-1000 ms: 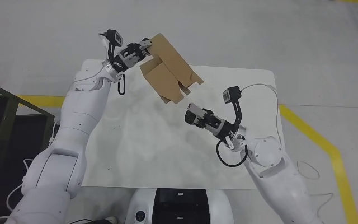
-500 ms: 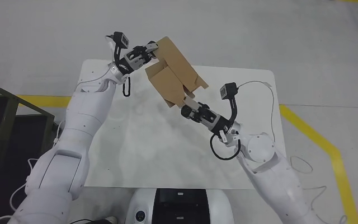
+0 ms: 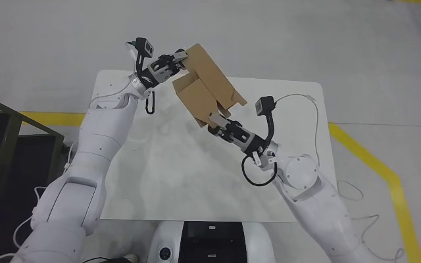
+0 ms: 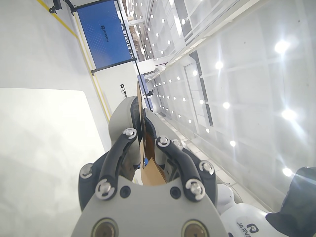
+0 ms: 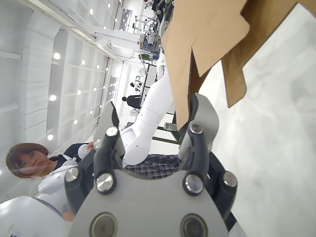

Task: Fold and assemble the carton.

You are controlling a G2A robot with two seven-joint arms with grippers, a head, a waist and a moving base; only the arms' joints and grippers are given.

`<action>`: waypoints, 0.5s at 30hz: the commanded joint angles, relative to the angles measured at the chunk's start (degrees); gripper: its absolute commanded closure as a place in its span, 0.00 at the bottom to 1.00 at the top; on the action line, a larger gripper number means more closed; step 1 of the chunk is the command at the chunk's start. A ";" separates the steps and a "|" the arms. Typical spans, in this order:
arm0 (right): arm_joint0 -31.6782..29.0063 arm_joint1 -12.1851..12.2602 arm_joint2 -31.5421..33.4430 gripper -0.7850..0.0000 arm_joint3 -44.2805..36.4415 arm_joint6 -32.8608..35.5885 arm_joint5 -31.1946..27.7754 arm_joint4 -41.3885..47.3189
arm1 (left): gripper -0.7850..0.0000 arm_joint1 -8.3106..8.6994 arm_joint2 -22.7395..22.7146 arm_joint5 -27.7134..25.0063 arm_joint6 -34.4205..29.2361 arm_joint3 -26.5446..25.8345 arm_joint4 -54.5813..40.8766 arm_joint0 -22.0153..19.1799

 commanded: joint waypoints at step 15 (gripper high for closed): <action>-0.50 -0.21 1.08 1.00 -1.28 0.00 -0.10 0.36 | 1.00 0.43 -1.93 0.50 -1.45 -1.38 0.64 1.18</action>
